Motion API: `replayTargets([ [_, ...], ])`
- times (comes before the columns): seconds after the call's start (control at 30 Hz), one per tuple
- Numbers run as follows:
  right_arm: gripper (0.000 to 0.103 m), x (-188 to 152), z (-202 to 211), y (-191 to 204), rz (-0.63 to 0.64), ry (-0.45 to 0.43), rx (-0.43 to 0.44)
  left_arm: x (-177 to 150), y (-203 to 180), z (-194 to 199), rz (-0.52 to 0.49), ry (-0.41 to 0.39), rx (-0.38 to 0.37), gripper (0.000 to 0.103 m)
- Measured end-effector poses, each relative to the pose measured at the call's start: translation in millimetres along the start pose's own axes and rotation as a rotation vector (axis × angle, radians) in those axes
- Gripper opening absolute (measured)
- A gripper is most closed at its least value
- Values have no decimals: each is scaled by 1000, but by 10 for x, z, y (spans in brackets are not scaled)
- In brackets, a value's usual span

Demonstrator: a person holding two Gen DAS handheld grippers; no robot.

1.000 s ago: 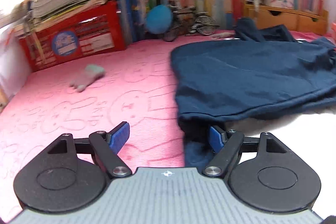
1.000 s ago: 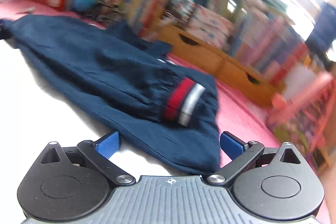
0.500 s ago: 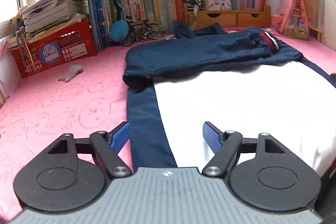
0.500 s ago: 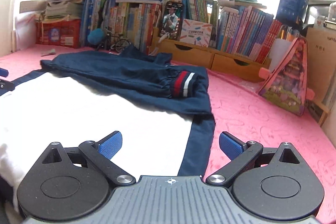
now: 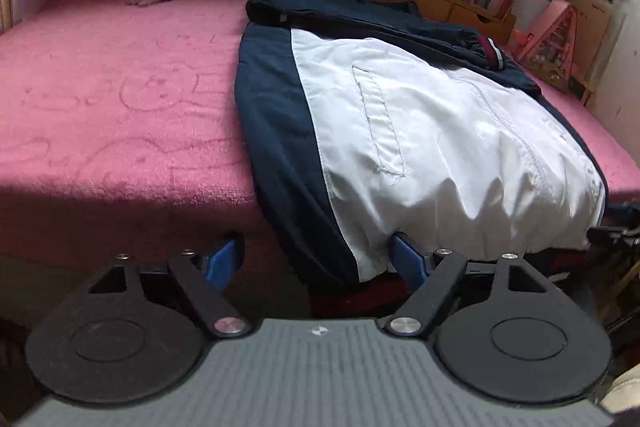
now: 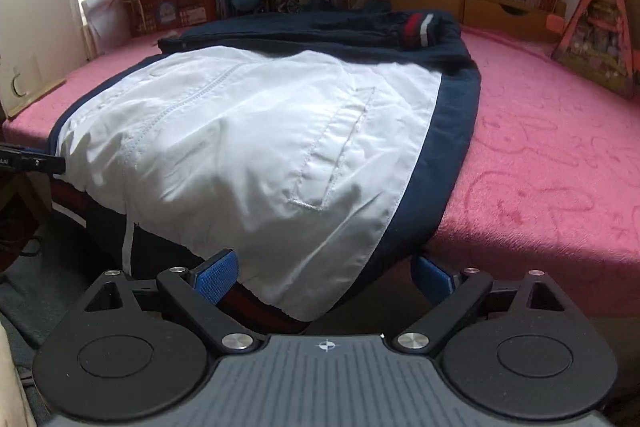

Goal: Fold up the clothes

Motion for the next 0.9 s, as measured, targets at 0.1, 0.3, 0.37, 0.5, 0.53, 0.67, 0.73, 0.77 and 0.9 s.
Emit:
replayTargets([
  [0.1, 92, -54, -191, -115, -70, 18, 57, -74, 62, -148, 133, 24, -90, 64],
  [0.3, 24, 13, -122, -28, -135, 125, 253, -51, -103, 104, 96, 51, -174, 17],
  [0.37, 24, 184, 114, 46, -106, 109, 315, 66, -133, 310, 134, 27, -283, 17],
  [0.5, 23, 729, 523, 26, -143, -49, 414, 631, -199, 637, 132, -138, -441, 17],
  [0.53, 23, 952, 566, -48, -180, -126, 411, 815, -226, 650, 105, -185, -455, 17],
  [0.67, 23, 1744, 234, -598, -425, -280, 327, 1523, -222, 227, 91, -303, -375, 18],
  [0.73, 25, 2073, -76, -882, -538, -292, 264, 1794, -186, -103, 106, -309, -295, 21],
  [0.77, 31, 2199, -226, -986, -565, -288, 235, 1894, -163, -291, 106, -304, -236, 20],
  [0.9, 56, 2452, -440, -1135, -455, -357, 75, 2030, -93, -643, 51, -252, -74, 22],
])
Point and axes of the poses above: each gripper's, at about its wrist camera, not at the fingertips, and z roughly against the way its jaws point, y to its left, x to its top, the point moved 4 cm from there along -z, roughly the way its jaws point
